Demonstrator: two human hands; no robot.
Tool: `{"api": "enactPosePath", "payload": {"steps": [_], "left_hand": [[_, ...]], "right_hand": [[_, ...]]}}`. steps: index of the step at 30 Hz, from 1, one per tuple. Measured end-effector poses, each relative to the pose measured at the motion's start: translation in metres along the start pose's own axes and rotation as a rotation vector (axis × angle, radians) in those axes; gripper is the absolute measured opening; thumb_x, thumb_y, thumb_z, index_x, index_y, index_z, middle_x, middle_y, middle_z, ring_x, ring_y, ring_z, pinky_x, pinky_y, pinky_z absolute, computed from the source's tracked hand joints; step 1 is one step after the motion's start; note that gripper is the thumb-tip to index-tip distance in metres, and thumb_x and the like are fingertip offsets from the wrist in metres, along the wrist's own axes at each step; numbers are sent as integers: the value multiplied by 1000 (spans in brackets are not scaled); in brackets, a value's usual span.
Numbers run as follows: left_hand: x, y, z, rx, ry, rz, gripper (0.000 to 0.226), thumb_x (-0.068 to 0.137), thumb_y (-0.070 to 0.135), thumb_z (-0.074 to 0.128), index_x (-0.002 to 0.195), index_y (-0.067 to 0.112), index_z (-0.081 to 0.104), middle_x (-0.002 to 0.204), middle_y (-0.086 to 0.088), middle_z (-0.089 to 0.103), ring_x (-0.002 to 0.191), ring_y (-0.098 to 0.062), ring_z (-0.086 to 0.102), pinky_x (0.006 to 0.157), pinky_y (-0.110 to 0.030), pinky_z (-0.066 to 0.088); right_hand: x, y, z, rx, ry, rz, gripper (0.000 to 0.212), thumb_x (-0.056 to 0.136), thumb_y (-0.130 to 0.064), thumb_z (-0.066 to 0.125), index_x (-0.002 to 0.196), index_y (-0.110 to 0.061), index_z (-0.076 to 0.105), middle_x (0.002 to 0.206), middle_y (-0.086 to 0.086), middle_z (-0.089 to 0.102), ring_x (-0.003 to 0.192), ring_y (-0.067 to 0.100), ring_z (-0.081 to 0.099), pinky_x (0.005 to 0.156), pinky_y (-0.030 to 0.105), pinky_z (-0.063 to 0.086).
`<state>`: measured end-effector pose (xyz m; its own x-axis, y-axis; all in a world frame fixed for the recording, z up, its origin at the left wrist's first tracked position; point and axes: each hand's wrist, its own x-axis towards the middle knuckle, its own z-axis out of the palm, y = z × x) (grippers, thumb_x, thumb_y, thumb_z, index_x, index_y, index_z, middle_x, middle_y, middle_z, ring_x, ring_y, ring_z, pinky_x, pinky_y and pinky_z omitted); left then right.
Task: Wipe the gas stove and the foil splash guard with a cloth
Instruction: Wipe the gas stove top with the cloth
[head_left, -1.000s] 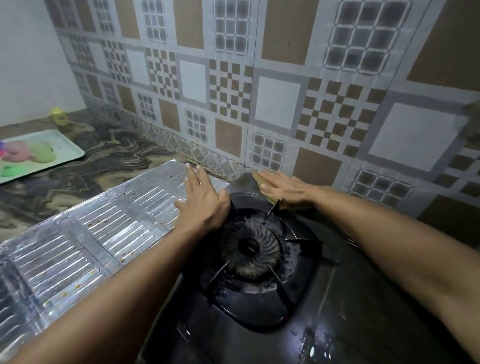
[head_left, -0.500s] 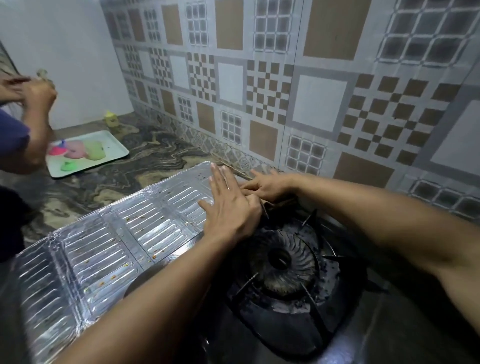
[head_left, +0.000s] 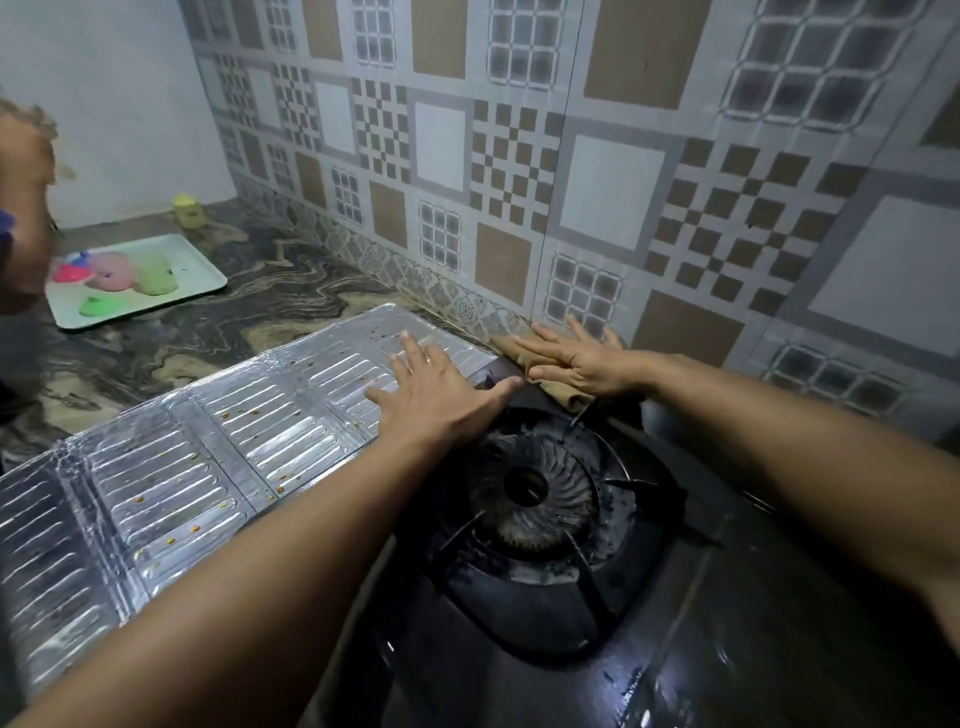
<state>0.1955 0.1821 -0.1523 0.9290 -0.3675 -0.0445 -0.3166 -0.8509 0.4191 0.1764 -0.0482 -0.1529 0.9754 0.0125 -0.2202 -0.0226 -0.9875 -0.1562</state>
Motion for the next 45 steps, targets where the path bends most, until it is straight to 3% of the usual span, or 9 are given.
{"api": "enactPosePath", "payload": {"steps": [12, 16, 20, 23, 27, 32, 36, 39, 45], "left_hand": [[-11, 11, -2, 95, 9, -42, 110, 77, 79, 35, 152, 2, 13, 162, -13, -4, 148, -36, 4, 105, -74, 12], [-10, 13, -4, 51, 5, -30, 105, 79, 74, 37, 152, 2, 14, 163, -12, -3, 148, -35, 7, 103, -75, 14], [-10, 11, 2, 31, 15, 7, 102, 82, 72, 35, 152, 1, 12, 162, -12, -4, 148, -36, 7, 104, -74, 17], [-10, 10, 4, -2, 47, 53, 95, 86, 69, 30, 153, 6, 7, 162, -12, -7, 148, -35, 4, 106, -74, 15], [-13, 11, 4, -85, 99, 100, 75, 94, 47, 25, 154, 10, -3, 162, -8, -16, 150, -30, -3, 110, -71, 10], [-11, 7, 6, -88, 123, 135, 73, 93, 32, 27, 153, 11, -11, 160, -4, -24, 149, -26, -10, 113, -67, 5], [-8, 9, 7, -50, 113, 132, 73, 95, 40, 25, 153, 13, -10, 160, -5, -25, 149, -26, -10, 113, -67, 5], [-5, 8, 8, 28, 99, 102, 85, 94, 62, 22, 153, 11, -9, 160, -6, -24, 150, -27, -9, 112, -68, 6], [0, 4, 7, 99, 46, 27, 103, 84, 78, 22, 153, 8, -9, 160, -9, -21, 150, -28, -8, 111, -69, 6]], "right_hand": [[-91, 17, 19, 103, -20, 218, 59, 96, -61, 26, 147, -54, -1, 162, -13, -10, 147, 30, -15, 109, 69, -13], [-156, 22, 31, 1, -28, 278, 67, 85, -73, 10, 145, -53, -11, 159, -14, -19, 146, 27, -20, 111, 63, -15], [-171, 27, 37, -72, -41, 255, 71, 66, -89, -11, 132, -64, -22, 151, -21, -28, 144, 22, -25, 111, 57, -20], [-146, 26, 26, -33, -33, 217, 64, 83, -76, 3, 142, -59, -15, 156, -19, -22, 144, 22, -25, 111, 59, -21], [-84, 21, 12, -1, -59, 157, 65, 88, -68, 15, 147, -54, -7, 161, -13, -15, 146, 29, -20, 111, 63, -16], [-15, -2, -7, -18, -74, 33, 65, 92, -64, 31, 150, -50, 2, 163, -7, -10, 146, 38, -15, 107, 74, -8], [26, -34, -12, -125, -93, -36, 55, 101, -46, 38, 150, -49, 13, 163, -6, -8, 146, 38, -15, 108, 73, -7], [39, -58, -19, -205, -145, -94, 49, 105, -31, 33, 152, -36, 21, 163, -6, -4, 147, 34, -15, 110, 58, -15], [31, -33, -6, -92, -30, -26, 50, 99, -59, 22, 148, -51, 22, 163, -8, -5, 146, 39, -15, 105, 73, -13]]}}
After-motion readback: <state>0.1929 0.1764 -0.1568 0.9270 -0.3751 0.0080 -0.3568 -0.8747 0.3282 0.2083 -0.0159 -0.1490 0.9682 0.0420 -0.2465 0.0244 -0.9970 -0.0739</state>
